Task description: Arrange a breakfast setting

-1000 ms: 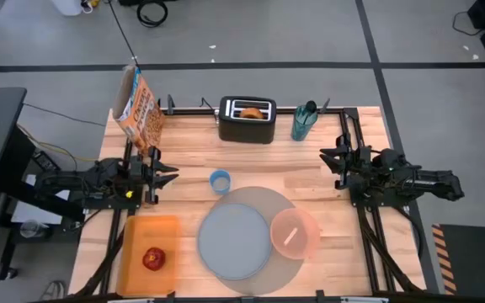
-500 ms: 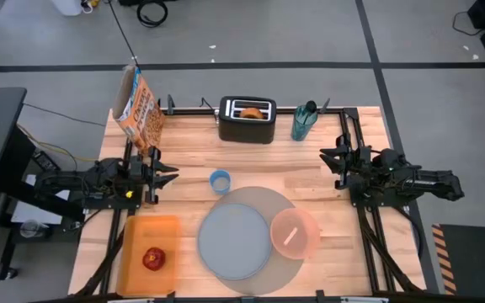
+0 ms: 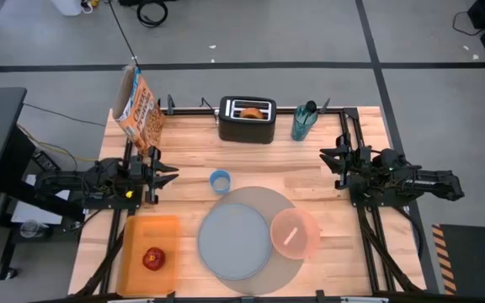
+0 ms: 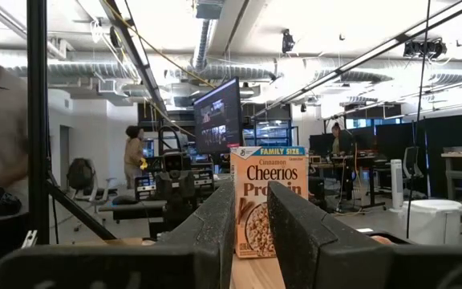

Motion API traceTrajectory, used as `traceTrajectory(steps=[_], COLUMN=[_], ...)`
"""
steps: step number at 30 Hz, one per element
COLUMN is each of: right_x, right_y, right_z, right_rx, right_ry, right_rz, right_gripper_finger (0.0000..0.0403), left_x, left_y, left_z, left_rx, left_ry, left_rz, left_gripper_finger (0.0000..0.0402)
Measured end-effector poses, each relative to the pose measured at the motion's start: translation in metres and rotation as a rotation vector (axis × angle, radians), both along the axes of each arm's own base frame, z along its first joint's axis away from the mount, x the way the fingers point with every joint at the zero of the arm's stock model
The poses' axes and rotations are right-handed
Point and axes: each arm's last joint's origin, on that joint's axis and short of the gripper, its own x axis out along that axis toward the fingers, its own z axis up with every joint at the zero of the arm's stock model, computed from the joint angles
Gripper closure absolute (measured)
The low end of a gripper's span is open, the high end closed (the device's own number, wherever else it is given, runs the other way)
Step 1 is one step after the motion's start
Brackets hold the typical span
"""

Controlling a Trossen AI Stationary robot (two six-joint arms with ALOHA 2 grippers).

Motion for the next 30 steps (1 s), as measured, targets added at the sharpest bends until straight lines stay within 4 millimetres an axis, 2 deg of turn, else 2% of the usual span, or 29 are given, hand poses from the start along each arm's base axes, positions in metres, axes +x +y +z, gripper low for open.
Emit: traceTrajectory(steps=[19, 21, 26, 30], right_x=[0.0000, 0.0000, 0.0000, 0.0000], right_y=[0.0000, 0.0000, 0.0000, 0.0000], right_z=[0.0000, 0.0000, 0.0001, 0.0001], right_rx=[0.000, 0.000, 0.000, 0.000], right_ry=[0.000, 0.000, -0.001, 0.000], right_rz=[0.000, 0.000, 0.000, 0.000], right_gripper_finger=[0.0321, 0.0321, 0.0321, 0.0321], left_x=[-0.0004, -0.0003, -0.0003, -0.0007], left_y=[0.0000, 0.0000, 0.0000, 0.0000], left_z=[0.0015, 0.0010, 0.0011, 0.0028], left_rx=[-0.010, -0.089, -0.416, -0.525], left_ry=[-0.017, -0.017, -0.038, -0.062], left_rz=[-0.003, -0.023, -0.107, -0.140], left_gripper_finger=[0.0319, 0.0319, 0.0319, 0.0319])
